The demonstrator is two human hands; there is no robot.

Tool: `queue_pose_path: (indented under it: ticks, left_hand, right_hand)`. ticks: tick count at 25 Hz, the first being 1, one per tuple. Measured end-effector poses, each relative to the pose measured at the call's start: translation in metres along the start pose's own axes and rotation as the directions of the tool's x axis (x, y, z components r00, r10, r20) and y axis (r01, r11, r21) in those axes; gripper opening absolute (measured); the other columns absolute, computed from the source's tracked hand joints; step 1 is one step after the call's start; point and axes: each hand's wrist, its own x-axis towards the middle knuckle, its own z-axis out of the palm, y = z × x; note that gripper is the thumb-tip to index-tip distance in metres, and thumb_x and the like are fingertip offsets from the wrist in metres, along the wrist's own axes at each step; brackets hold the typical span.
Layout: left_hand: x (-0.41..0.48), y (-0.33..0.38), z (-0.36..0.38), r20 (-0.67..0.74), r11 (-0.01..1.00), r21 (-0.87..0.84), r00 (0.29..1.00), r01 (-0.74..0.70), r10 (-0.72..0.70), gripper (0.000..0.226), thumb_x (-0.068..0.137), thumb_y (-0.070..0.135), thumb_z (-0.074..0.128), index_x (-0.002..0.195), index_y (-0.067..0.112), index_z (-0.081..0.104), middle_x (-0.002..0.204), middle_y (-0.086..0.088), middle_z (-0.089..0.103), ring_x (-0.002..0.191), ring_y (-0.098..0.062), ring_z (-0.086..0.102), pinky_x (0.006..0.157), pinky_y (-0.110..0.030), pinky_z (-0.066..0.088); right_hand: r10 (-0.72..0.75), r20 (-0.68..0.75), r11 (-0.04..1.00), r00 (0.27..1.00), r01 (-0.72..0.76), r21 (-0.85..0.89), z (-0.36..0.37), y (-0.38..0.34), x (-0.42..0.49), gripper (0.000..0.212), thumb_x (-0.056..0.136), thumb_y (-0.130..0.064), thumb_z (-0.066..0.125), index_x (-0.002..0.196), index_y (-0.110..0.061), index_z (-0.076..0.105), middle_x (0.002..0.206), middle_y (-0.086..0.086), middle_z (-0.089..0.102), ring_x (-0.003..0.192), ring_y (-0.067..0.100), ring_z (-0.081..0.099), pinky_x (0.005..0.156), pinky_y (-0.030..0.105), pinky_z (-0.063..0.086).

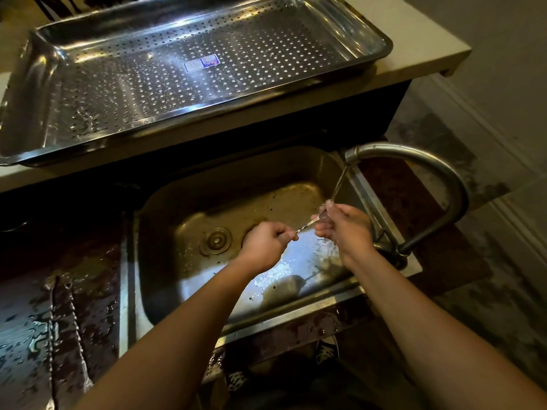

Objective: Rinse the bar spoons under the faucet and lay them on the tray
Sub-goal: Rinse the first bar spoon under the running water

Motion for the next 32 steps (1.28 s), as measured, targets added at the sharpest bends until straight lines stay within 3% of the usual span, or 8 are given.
queue_pose_path:
  ticks: [3,7,10,14,18,22,26,32]
  left_hand:
    - [0.004,-0.002,0.001,-0.017,0.999,-0.033,1.000,0.007,-0.008,0.019,0.093,0.027,0.056,0.077,0.026,0.066,0.055,0.003,0.050,0.054,-0.020,0.043,0.058,-0.033,0.036]
    - [0.006,-0.001,-0.001,0.002,0.990,-0.140,1.000,0.011,-0.011,0.021,0.096,0.017,0.053,0.079,0.019,0.065,0.058,-0.002,0.049,0.052,-0.020,0.041,0.055,-0.033,0.034]
    - [0.005,0.006,-0.004,0.013,0.990,-0.142,1.000,-0.002,0.003,0.019,0.098,0.012,0.050,0.086,0.011,0.064,0.059,-0.004,0.050,0.047,-0.013,0.042,0.048,-0.024,0.032]
    - [0.005,0.013,-0.004,0.041,0.983,-0.181,0.999,-0.001,0.009,0.016,0.099,0.010,0.049,0.093,0.005,0.063,0.061,-0.004,0.051,0.039,-0.001,0.043,0.040,-0.015,0.035]
    - [0.007,0.015,-0.002,0.019,0.974,-0.226,1.000,-0.013,0.018,0.014,0.098,0.008,0.050,0.095,0.005,0.063,0.065,-0.003,0.053,0.053,-0.008,0.048,0.052,-0.019,0.041]
    - [0.006,0.013,0.003,0.030,0.967,-0.253,1.000,0.000,0.007,0.015,0.097,0.009,0.051,0.097,0.005,0.065,0.065,-0.002,0.053,0.054,-0.009,0.046,0.053,-0.021,0.040]
    - [0.007,0.009,0.003,0.013,0.971,-0.241,1.000,0.007,-0.003,0.016,0.098,0.013,0.051,0.095,0.009,0.067,0.064,-0.001,0.050,0.052,-0.009,0.040,0.046,-0.018,0.034]
    - [0.006,0.004,0.009,0.016,0.976,-0.220,1.000,0.002,0.002,0.016,0.096,0.015,0.054,0.093,0.011,0.070,0.064,0.004,0.053,0.059,-0.011,0.043,0.054,-0.021,0.038]
  right_hand:
    - [0.017,0.086,0.997,0.996,-0.023,0.068,0.003,-0.004,-0.004,0.008,0.091,-0.001,0.065,0.099,-0.003,0.066,0.090,0.017,0.074,0.063,0.015,0.064,0.061,0.021,0.058]
    - [-0.027,0.073,0.998,0.997,0.031,-0.049,0.000,-0.014,-0.001,0.016,0.096,-0.019,0.063,0.096,-0.004,0.068,0.086,0.014,0.076,0.062,0.014,0.067,0.057,0.022,0.059]
    - [-0.018,0.164,1.000,0.986,0.021,-0.018,0.001,-0.021,-0.006,0.013,0.091,-0.002,0.066,0.104,-0.004,0.065,0.093,0.016,0.073,0.070,0.018,0.065,0.063,0.022,0.060]
    - [-0.033,0.161,0.994,0.986,0.050,-0.098,0.002,-0.023,-0.002,0.020,0.098,-0.024,0.057,0.104,-0.007,0.067,0.093,0.013,0.077,0.064,0.016,0.066,0.064,0.025,0.060]
    - [-0.053,0.171,0.996,0.984,0.064,-0.057,0.000,-0.017,0.005,0.012,0.093,-0.006,0.063,0.104,-0.009,0.066,0.098,0.013,0.076,0.073,0.015,0.070,0.076,0.031,0.058]
    - [-0.074,0.148,0.996,0.986,0.080,-0.038,0.003,-0.016,0.001,0.024,0.099,-0.031,0.056,0.101,-0.010,0.066,0.097,0.014,0.076,0.069,0.016,0.069,0.068,0.028,0.061]
    - [-0.026,0.159,1.000,0.987,0.028,-0.010,0.002,-0.014,-0.001,0.016,0.096,-0.010,0.059,0.110,-0.009,0.065,0.105,0.014,0.075,0.076,0.015,0.068,0.072,0.026,0.059]
    - [-0.016,0.095,1.000,0.995,0.017,-0.011,0.000,-0.011,-0.004,0.018,0.099,-0.018,0.058,0.109,-0.005,0.064,0.099,0.017,0.075,0.066,0.014,0.067,0.064,0.024,0.059]
